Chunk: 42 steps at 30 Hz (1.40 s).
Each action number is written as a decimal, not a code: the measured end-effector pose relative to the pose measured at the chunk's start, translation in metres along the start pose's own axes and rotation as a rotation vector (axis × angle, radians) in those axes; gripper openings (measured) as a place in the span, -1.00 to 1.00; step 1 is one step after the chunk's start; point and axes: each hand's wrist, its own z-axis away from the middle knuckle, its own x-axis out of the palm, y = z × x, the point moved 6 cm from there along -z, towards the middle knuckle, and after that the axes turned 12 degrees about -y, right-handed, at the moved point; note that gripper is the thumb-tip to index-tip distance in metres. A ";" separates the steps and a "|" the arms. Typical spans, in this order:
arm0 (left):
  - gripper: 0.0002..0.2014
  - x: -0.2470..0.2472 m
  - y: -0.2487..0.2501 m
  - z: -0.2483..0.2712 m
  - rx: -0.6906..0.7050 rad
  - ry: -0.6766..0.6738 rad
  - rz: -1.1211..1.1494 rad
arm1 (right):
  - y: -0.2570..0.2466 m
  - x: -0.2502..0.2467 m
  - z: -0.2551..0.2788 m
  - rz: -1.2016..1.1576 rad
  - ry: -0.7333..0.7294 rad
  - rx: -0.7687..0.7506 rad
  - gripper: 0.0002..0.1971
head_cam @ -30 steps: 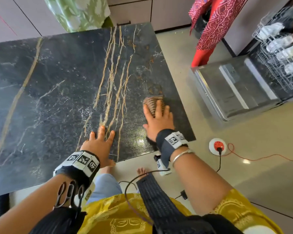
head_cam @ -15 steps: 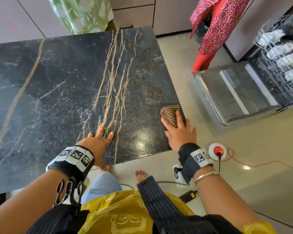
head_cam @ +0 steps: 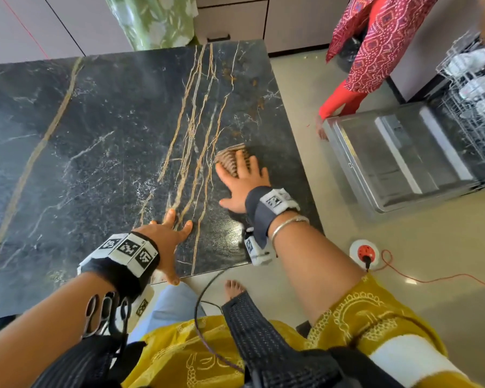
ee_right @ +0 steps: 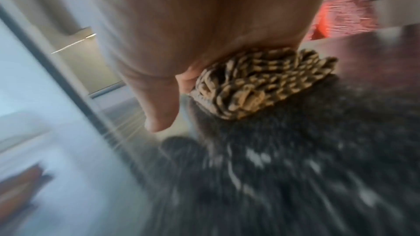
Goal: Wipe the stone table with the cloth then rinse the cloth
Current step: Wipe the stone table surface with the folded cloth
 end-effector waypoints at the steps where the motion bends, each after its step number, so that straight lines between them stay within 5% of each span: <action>1: 0.27 -0.001 0.001 0.000 0.005 -0.007 0.003 | -0.009 0.008 0.004 0.054 0.000 -0.057 -0.19; 4: 0.24 -0.003 0.000 -0.002 0.018 -0.007 0.000 | -0.012 0.036 0.023 0.090 0.048 -0.090 -0.31; 7: 0.21 -0.001 -0.002 -0.003 0.034 -0.001 -0.005 | 0.024 0.047 0.043 -0.024 0.094 0.071 -0.31; 14: 0.13 0.000 -0.009 -0.005 0.085 0.016 0.041 | 0.107 -0.028 0.000 -0.255 0.214 0.412 -0.37; 17: 0.09 0.001 -0.009 -0.007 0.090 0.023 0.044 | 0.091 -0.056 -0.033 -0.204 0.191 0.379 -0.31; 21: 0.07 0.001 -0.010 -0.007 0.093 0.014 0.053 | 0.034 -0.064 -0.053 -0.020 0.146 0.136 -0.28; 28: -0.02 -0.004 -0.008 -0.001 0.123 0.016 0.118 | -0.043 -0.007 -0.026 0.158 0.083 -0.195 -0.38; 32: -0.03 -0.001 -0.007 -0.001 0.115 0.031 0.168 | 0.020 0.007 0.001 0.055 0.149 -0.013 -0.36; 37: -0.06 0.001 -0.008 0.001 0.120 0.053 0.213 | 0.113 -0.034 -0.005 -0.175 0.229 0.352 -0.40; 40: -0.08 0.002 -0.008 0.000 0.113 0.055 0.227 | 0.100 -0.061 -0.032 -0.152 0.214 0.419 -0.38; 42: -0.09 0.001 -0.007 0.000 0.107 0.061 0.229 | 0.061 -0.071 -0.053 -0.057 0.171 0.276 -0.36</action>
